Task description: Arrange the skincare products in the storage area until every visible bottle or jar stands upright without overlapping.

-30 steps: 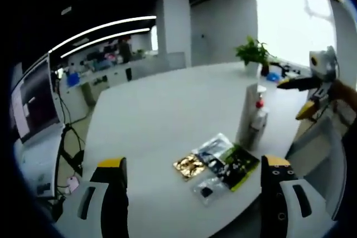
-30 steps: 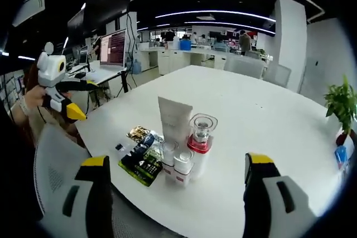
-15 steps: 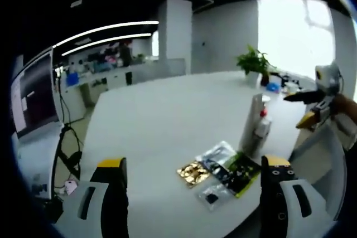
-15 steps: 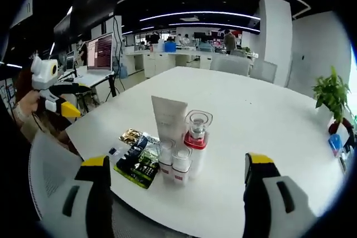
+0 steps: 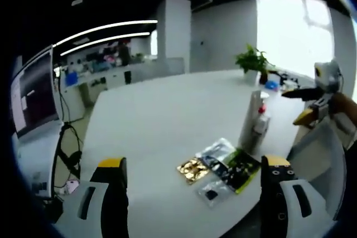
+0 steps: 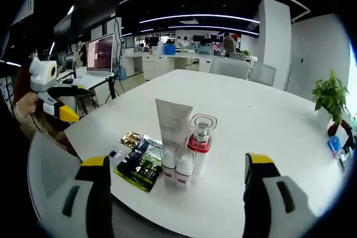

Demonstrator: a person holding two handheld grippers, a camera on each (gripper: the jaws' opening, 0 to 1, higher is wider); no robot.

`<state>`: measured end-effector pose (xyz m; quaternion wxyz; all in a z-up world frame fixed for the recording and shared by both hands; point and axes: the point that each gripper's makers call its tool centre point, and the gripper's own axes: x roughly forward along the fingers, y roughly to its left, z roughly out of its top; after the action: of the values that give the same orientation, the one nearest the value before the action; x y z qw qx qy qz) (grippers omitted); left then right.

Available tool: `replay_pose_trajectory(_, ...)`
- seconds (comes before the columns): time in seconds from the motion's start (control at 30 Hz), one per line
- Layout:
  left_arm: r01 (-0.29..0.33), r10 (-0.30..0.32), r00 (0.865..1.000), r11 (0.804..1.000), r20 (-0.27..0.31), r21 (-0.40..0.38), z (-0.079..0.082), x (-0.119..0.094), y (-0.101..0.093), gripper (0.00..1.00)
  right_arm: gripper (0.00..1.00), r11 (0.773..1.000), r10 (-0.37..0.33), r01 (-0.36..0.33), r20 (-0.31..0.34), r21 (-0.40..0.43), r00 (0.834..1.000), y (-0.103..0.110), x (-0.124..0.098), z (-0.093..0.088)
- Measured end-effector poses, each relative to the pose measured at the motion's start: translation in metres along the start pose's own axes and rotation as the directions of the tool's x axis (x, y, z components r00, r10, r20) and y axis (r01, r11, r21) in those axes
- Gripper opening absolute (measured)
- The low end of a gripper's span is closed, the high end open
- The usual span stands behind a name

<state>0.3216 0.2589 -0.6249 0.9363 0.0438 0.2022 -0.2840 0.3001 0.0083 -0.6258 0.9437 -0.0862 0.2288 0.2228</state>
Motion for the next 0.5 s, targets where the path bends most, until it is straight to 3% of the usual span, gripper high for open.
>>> replay_pose_trajectory(0.5, -0.040, 0.040, 0.999, 0.999, -0.021, -0.001, -0.006, -0.008, -0.004, 0.97, 1.00, 0.999, 0.038, -0.038, 0.008, 0.003, 0.999, 0.007, -0.002, -0.001)
